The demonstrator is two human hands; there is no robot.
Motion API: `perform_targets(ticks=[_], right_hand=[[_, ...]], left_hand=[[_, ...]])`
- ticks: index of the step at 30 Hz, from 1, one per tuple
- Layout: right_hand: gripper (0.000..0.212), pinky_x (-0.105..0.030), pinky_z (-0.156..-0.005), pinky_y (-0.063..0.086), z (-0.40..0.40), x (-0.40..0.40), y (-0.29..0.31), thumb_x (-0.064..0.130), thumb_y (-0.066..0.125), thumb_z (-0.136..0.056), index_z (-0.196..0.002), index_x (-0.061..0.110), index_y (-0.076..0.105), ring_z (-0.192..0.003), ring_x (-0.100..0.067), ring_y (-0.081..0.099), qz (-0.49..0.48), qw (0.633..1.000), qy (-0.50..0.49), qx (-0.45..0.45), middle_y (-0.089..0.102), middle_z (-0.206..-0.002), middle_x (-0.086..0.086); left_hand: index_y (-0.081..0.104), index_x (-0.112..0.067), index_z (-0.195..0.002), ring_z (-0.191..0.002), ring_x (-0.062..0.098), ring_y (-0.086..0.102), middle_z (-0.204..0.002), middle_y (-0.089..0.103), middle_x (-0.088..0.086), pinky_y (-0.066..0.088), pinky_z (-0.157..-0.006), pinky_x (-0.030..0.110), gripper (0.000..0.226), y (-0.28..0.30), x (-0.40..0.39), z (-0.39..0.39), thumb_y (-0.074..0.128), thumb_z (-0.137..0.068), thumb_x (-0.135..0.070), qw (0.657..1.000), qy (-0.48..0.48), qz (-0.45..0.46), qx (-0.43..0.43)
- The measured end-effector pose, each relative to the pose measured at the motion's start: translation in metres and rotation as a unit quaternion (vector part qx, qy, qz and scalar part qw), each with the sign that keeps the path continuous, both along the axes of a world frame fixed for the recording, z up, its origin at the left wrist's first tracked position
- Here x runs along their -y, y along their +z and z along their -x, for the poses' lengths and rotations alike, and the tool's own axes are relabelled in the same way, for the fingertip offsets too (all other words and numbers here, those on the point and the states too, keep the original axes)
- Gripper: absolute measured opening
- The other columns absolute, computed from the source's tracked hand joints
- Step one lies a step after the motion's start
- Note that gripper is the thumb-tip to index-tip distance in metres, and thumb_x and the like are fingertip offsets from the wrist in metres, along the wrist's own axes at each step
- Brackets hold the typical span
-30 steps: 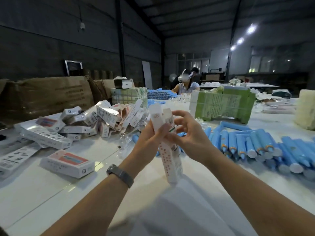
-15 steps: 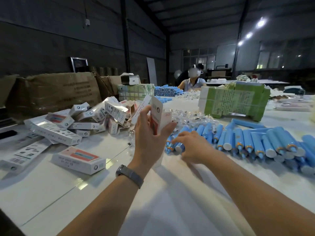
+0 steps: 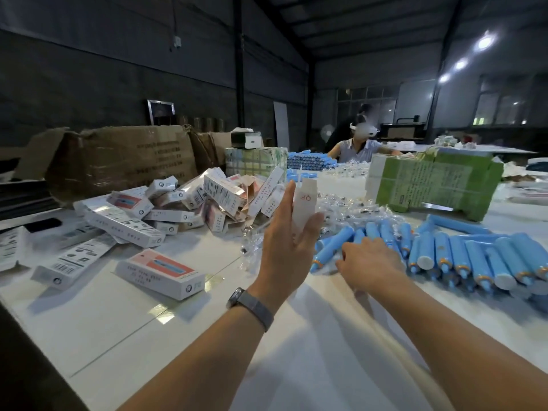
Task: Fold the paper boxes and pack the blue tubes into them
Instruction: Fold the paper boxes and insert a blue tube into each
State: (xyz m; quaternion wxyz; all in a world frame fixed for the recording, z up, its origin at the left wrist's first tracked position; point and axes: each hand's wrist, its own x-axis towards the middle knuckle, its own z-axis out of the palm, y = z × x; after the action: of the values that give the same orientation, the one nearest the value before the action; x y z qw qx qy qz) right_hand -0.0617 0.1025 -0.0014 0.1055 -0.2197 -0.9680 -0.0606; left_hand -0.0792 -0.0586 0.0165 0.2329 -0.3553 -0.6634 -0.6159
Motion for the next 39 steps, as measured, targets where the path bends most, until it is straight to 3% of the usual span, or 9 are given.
perform_targets(ticks=[3, 9, 12, 15, 19, 25, 30, 35, 39], right_hand=[[0.032, -0.036, -0.075, 0.034, -0.006, -0.004, 0.007, 0.024, 0.04, -0.096, -0.126, 0.022, 0.05, -0.119, -0.026, 0.055, 0.007, 0.999, -0.03, -0.034, 0.057, -0.128, -0.001], [0.043, -0.034, -0.074, 0.037, -0.007, -0.006, 0.014, 0.025, 0.056, -0.086, -0.125, 0.012, 0.044, -0.116, -0.03, 0.056, 0.068, 0.997, -0.021, -0.017, 0.055, -0.12, -0.007], [0.031, -0.033, -0.07, 0.04, -0.007, -0.008, 0.02, 0.027, 0.061, -0.08, -0.104, 0.015, 0.047, -0.097, -0.026, 0.055, 0.104, 0.994, -0.013, 0.007, 0.047, -0.089, 0.0], [0.02, -0.033, -0.072, 0.043, -0.003, -0.007, 0.015, 0.028, 0.058, -0.083, -0.092, 0.018, 0.043, -0.098, -0.028, 0.058, 0.095, 0.995, 0.007, 0.015, 0.052, -0.091, -0.001], [0.017, -0.026, -0.053, 0.04, 0.0, -0.017, 0.018, 0.023, 0.059, -0.085, -0.082, 0.015, 0.044, -0.073, -0.022, 0.056, 0.197, 0.98, 0.009, -0.035, 0.057, -0.083, -0.004], [0.042, -0.02, -0.039, 0.04, -0.019, 0.007, 0.08, 0.018, 0.053, -0.095, -0.134, 0.014, 0.041, -0.046, -0.008, 0.053, 0.571, 0.718, 0.189, -0.351, 0.062, -0.081, -0.01], [0.025, -0.024, -0.048, 0.044, -0.041, 0.043, 0.119, 0.029, 0.048, -0.095, -0.116, 0.016, 0.052, -0.055, -0.007, 0.058, 0.569, 0.639, 0.279, -0.435, 0.063, -0.089, -0.003], [0.011, -0.022, -0.061, 0.05, -0.046, 0.053, 0.114, 0.022, 0.058, -0.097, -0.107, 0.019, 0.054, -0.077, -0.018, 0.067, 0.511, 0.697, 0.301, -0.403, 0.062, -0.094, -0.006], [0.061, -0.031, -0.067, 0.054, -0.048, 0.053, 0.107, 0.01, 0.069, -0.087, -0.134, 0.031, 0.036, -0.073, -0.016, 0.065, 0.423, 0.755, 0.321, -0.386, 0.06, -0.094, -0.002]], left_hand=[[0.037, -0.014, -0.149, -0.097, 0.007, 0.062, -0.114, 0.06, -0.004, 0.057, -0.078, 0.024, 0.056, -0.003, 0.0, 0.001, 0.055, -0.099, -0.033, 1.0, -0.009, -0.02, -0.004], [0.038, -0.043, -0.122, -0.089, 0.011, 0.061, -0.107, 0.057, -0.02, 0.06, -0.074, 0.038, 0.029, -0.002, -0.001, -0.003, 0.05, -0.097, -0.036, 0.999, -0.019, -0.038, -0.018], [0.037, -0.027, -0.123, -0.078, 0.005, 0.058, -0.103, 0.057, -0.016, 0.055, -0.06, 0.026, 0.03, -0.002, 0.0, -0.003, 0.046, -0.098, -0.042, 0.998, -0.032, -0.034, -0.037], [0.033, -0.02, -0.121, -0.077, -0.002, 0.055, -0.102, 0.054, -0.03, 0.052, -0.056, 0.023, 0.037, -0.004, 0.0, -0.003, 0.041, -0.093, -0.042, 0.997, -0.042, -0.018, -0.056], [0.033, -0.019, -0.113, -0.069, 0.006, 0.054, -0.095, 0.057, -0.005, 0.052, -0.058, 0.04, 0.034, -0.003, 0.001, -0.003, 0.045, -0.093, -0.044, 0.998, -0.04, -0.033, -0.043], [0.035, -0.018, -0.111, -0.079, 0.02, 0.063, -0.1, 0.06, -0.005, 0.057, -0.06, 0.046, 0.02, -0.001, 0.002, -0.003, 0.043, -0.099, -0.032, 0.999, -0.002, -0.022, -0.042], [0.041, -0.005, -0.111, -0.068, 0.029, 0.06, -0.087, 0.059, 0.01, 0.051, -0.052, 0.047, 0.027, 0.0, 0.004, -0.003, 0.036, -0.101, -0.03, 0.997, 0.021, -0.004, -0.069], [0.04, -0.013, -0.108, -0.063, 0.023, 0.059, -0.081, 0.056, 0.007, 0.05, -0.05, 0.034, 0.02, -0.001, 0.002, -0.005, 0.038, -0.102, -0.032, 0.994, 0.026, 0.018, -0.102], [0.04, -0.013, -0.11, -0.068, 0.023, 0.061, -0.085, 0.058, 0.008, 0.05, -0.052, 0.032, 0.023, -0.002, 0.001, -0.003, 0.038, -0.103, -0.035, 0.993, 0.038, 0.029, -0.107]])
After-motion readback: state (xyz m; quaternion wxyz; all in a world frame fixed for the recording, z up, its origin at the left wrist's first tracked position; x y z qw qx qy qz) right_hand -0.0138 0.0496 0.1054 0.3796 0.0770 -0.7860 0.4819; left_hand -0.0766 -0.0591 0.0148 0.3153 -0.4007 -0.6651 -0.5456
